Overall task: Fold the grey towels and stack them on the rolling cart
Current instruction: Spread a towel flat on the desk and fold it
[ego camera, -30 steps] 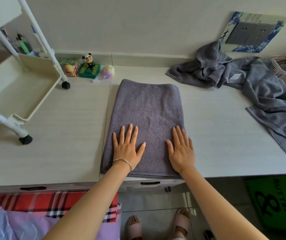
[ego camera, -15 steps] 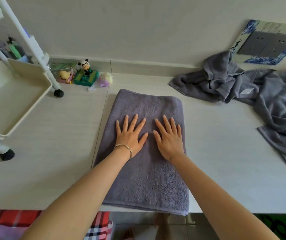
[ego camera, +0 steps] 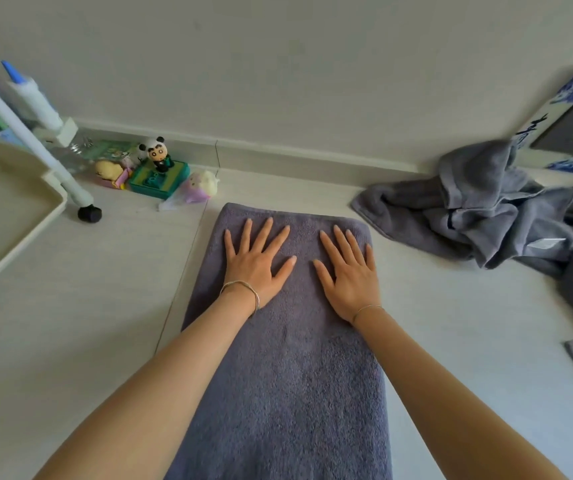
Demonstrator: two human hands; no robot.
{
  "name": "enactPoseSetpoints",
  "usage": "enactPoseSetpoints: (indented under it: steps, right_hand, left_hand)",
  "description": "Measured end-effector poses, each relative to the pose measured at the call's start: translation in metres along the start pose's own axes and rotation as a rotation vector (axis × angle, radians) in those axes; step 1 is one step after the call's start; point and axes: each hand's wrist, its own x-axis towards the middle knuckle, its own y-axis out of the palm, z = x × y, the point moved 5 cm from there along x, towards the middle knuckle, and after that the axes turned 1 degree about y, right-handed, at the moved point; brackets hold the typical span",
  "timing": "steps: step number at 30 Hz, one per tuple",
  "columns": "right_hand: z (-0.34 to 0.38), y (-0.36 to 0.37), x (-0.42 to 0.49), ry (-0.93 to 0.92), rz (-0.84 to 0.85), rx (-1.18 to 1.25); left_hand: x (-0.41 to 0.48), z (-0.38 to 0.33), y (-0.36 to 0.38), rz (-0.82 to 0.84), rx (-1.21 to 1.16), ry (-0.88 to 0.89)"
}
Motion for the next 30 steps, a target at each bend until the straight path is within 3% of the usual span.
enactPoseSetpoints:
  steps: [4,11,15,20,23,27,30]
  right_hand:
    - [-0.021,0.000,0.026,0.109,0.006,0.002]
    - [-0.031,-0.008,0.040,0.111,-0.044,0.063]
    - [-0.020,-0.022,-0.007,0.032,-0.064,0.175]
    - [0.001,-0.014,-0.101,-0.114,-0.010,0.119]
    - [-0.009,-0.005,-0.142,-0.074,0.070,0.095]
    - [-0.017,-0.010,-0.156,-0.008,0.128,0.090]
    - [0.003,-0.019,-0.179,-0.071,0.112,0.106]
  left_hand:
    - [0.010,-0.001,0.000,-0.027,0.009,-0.013]
    - [0.014,-0.001,-0.004,-0.007,0.008,-0.058]
    - [-0.017,-0.003,-0.009,0.060,-0.066,-0.092]
    - [-0.124,-0.025,0.001,-0.005,0.032,0.179]
    - [-0.171,-0.007,0.016,0.028,0.109,0.231]
    - [-0.186,0.019,0.013,0.042,0.122,0.171]
    - [-0.203,0.011,0.012,0.096,0.114,0.223]
